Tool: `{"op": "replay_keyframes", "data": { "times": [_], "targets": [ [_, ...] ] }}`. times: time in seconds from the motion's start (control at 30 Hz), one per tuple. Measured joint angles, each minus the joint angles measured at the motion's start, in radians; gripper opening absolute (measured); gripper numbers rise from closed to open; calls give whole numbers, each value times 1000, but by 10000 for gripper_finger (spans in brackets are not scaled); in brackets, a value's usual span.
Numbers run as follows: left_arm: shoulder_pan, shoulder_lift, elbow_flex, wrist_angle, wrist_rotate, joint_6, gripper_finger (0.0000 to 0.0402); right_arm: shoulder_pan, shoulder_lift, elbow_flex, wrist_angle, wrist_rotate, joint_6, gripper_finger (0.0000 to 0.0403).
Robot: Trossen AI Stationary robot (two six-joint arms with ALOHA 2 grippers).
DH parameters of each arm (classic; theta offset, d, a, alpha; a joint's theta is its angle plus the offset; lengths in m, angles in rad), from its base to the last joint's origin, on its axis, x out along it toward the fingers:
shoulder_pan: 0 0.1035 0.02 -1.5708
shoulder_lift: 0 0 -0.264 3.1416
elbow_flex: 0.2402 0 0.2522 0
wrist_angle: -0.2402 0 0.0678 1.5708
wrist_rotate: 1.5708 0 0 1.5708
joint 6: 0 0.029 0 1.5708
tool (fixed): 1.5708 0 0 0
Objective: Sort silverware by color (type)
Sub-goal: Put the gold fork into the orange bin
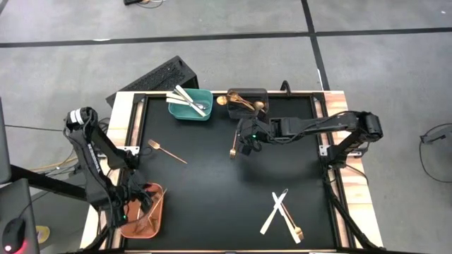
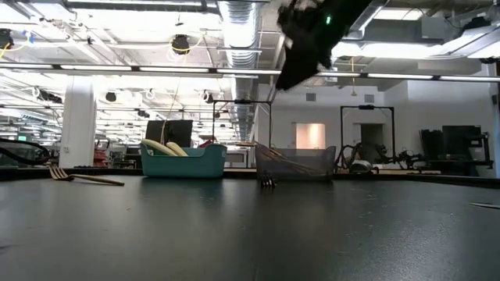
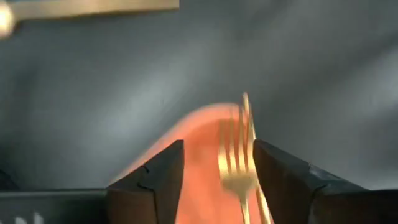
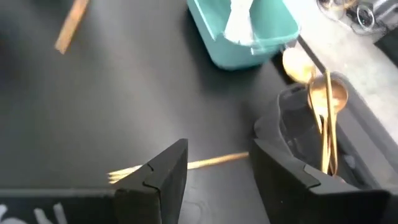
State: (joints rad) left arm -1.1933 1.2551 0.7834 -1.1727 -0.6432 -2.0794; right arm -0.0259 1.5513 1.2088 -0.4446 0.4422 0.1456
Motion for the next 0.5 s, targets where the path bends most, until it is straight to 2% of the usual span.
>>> {"op": "replay_keyframes", "data": {
  "times": [0.1, 0.2, 0.37, 0.5],
  "targets": [
    [64, -63, 0, -59, -80, 136, 192, 39, -52, 1, -54, 0, 47, 199],
    [166, -140, -1, -89, -102, 341, 188, 90, -94, 2, -142, 2, 103, 194],
    [415, -260, -28, -83, -74, 704, 166, 174, -143, 1, -319, 2, 234, 180],
    [631, -324, -56, -22, 4, 1029, 151, 228, -157, 1, -436, 3, 350, 169]
  ]
}}
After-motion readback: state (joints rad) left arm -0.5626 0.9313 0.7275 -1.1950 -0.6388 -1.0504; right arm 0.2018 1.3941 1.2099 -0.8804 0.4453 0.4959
